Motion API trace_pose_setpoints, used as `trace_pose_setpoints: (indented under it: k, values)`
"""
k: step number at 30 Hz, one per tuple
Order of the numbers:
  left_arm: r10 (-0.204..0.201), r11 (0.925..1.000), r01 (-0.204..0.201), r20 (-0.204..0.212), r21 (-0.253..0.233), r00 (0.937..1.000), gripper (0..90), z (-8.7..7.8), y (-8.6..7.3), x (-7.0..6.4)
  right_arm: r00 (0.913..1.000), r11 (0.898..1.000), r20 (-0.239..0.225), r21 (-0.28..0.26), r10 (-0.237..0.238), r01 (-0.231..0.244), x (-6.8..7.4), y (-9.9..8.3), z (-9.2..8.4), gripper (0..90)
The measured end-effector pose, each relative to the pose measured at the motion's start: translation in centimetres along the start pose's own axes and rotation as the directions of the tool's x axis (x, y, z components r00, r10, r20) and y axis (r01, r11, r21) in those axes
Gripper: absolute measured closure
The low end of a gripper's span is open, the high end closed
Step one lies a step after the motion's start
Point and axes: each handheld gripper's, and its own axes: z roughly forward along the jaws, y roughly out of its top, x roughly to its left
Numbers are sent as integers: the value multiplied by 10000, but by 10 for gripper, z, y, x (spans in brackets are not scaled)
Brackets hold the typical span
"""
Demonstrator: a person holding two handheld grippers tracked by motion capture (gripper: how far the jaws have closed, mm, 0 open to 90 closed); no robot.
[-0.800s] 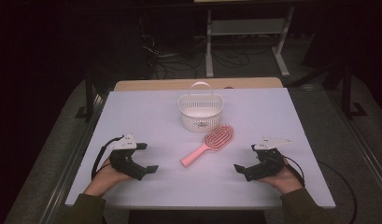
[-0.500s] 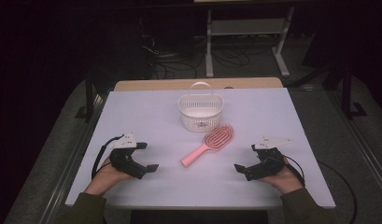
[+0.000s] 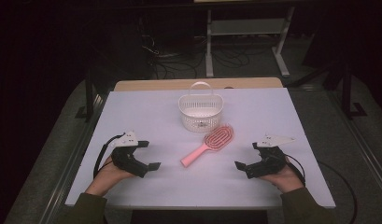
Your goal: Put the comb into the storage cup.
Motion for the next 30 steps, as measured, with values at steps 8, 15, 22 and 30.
trace_pose_setpoints:
  k: [8, 15, 22, 30]
  values:
    - [48, 10000, -48, 99, -14, 9999, 0, 5, 7, -1, 10000, 10000, 64, -44, -41, 42, 0, -2, -1, 0]
    - [31, 9999, -29, 183, -125, 9998, 0, 9, 13, -2, 10000, 9998, 29, -166, -61, 61, -1, -1, -2, 0]
    - [84, 9999, -81, 243, -117, 9997, 0, 11, 14, -3, 9999, 9998, 89, -154, -103, 104, 0, 0, -1, 0]
    - [109, 9998, -104, 368, -148, 9993, 0, 17, 18, -6, 9997, 9996, 229, -272, -42, 48, 0, 0, -3, 0]
